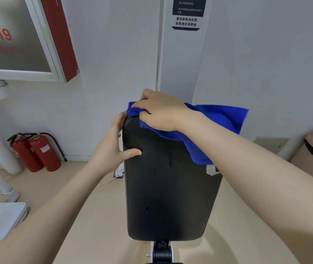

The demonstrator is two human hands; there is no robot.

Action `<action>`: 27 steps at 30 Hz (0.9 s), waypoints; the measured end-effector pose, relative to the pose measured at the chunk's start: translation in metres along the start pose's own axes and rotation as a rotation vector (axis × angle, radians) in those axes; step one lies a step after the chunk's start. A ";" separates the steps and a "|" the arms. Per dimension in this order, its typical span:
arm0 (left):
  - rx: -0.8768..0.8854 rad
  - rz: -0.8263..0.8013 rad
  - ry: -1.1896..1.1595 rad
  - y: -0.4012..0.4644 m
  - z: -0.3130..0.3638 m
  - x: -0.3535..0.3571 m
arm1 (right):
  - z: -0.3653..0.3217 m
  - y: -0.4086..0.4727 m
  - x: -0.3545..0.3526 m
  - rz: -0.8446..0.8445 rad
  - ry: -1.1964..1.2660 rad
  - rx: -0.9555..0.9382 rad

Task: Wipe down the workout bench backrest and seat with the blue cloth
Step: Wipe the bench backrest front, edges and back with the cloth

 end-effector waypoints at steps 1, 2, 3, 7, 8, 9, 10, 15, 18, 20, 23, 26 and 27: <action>-0.004 0.004 0.017 0.000 0.000 0.000 | 0.009 -0.007 -0.003 0.016 0.012 0.016; -0.008 0.003 0.024 -0.001 0.001 0.000 | 0.022 -0.016 -0.005 0.031 0.010 0.045; -0.013 0.001 0.019 -0.001 0.001 0.000 | 0.038 -0.026 -0.008 0.048 -0.008 0.079; -0.031 0.005 -0.029 -0.001 -0.002 0.001 | 0.099 -0.069 -0.023 0.174 -0.056 0.229; -0.031 0.004 -0.039 -0.001 -0.002 0.001 | 0.105 -0.073 -0.025 0.196 -0.053 0.264; -0.031 0.005 -0.038 0.000 -0.003 0.000 | 0.107 -0.073 -0.025 0.209 -0.068 0.282; -0.025 0.007 -0.023 0.000 -0.003 0.000 | 0.103 -0.069 -0.023 0.209 -0.095 0.286; 0.052 0.011 0.145 0.003 0.012 -0.003 | 0.038 -0.025 -0.010 0.199 -0.087 0.138; 0.038 0.004 0.193 0.004 0.013 -0.003 | 0.015 -0.010 -0.005 0.218 -0.053 0.059; 0.017 0.001 0.206 0.003 0.014 -0.002 | 0.022 -0.012 -0.006 0.197 -0.012 0.033; -0.013 0.003 0.195 0.002 0.014 -0.001 | 0.059 -0.038 -0.015 0.230 0.005 0.053; -0.020 -0.006 0.185 0.001 0.014 0.000 | 0.107 -0.079 -0.025 0.355 0.046 0.168; -0.020 -0.009 0.196 0.000 0.015 0.000 | 0.120 -0.092 -0.027 0.387 0.105 0.217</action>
Point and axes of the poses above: each hand's wrist, its own y-axis towards the middle knuckle, its own x-axis out of the palm, z = x × y, the point moved 7 cm from there along y, towards the middle knuckle, and after that the axes turned 3 degrees about y, right-handed, at the moved point
